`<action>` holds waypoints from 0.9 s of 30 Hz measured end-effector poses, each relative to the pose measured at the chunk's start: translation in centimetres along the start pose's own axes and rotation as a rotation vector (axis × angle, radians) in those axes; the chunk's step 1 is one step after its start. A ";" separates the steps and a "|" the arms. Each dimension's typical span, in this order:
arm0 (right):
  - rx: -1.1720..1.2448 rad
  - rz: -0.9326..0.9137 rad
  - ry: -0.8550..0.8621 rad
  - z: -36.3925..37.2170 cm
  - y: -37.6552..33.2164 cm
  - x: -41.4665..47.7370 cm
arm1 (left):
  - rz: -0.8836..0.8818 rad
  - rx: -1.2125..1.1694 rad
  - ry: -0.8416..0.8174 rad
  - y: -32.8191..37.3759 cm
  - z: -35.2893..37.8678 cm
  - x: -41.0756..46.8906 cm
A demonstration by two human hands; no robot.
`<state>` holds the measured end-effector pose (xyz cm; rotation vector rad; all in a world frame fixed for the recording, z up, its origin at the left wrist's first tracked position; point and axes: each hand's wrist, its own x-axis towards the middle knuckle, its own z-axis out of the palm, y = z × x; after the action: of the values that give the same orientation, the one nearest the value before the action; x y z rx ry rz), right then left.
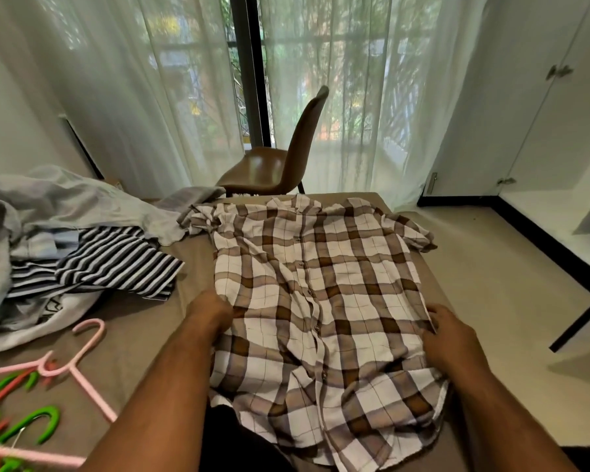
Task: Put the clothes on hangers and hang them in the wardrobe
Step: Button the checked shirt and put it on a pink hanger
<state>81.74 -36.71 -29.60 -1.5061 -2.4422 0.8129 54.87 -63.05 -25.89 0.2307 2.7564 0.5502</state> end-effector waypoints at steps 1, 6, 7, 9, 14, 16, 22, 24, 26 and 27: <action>0.014 -0.011 -0.042 -0.7 0.1 0.0 | 0.014 0.064 -0.020 -0.5 -0.4 0.0; -0.277 0.021 -0.429 -5.8 0.0 -0.5 | -0.107 0.307 -0.308 -3.9 -3.5 -1.1; -0.354 0.033 -0.496 -6.3 0.0 -0.6 | -0.128 0.316 -0.344 -4.2 -3.7 -1.2; -0.528 0.031 -0.473 -6.1 -0.3 -0.5 | -0.143 0.308 -0.345 -3.9 -3.7 -1.3; -0.230 -0.252 -0.023 -2.2 -3.2 2.0 | 0.136 0.284 0.146 0.8 -1.3 -1.8; -0.119 -0.443 -0.140 -0.9 -6.3 2.0 | 0.308 0.207 0.063 3.8 0.2 -2.8; -0.310 -0.720 -0.785 0.5 -9.8 -1.1 | 0.422 0.358 -0.601 4.7 2.2 -6.2; -0.497 -0.761 -0.732 1.3 -8.2 -2.5 | 0.504 0.557 -0.564 3.9 2.6 -7.1; -0.468 -0.845 -0.534 2.5 -7.0 -3.5 | 0.600 0.590 -0.434 4.0 2.9 -7.5; -0.400 -0.871 -0.466 2.8 -6.6 -3.6 | 0.639 0.568 -0.386 4.3 2.9 -7.6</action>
<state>77.19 -43.09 -28.04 -0.1652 -3.2878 0.5261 63.39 -59.75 -24.64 1.2274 2.3495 -0.1587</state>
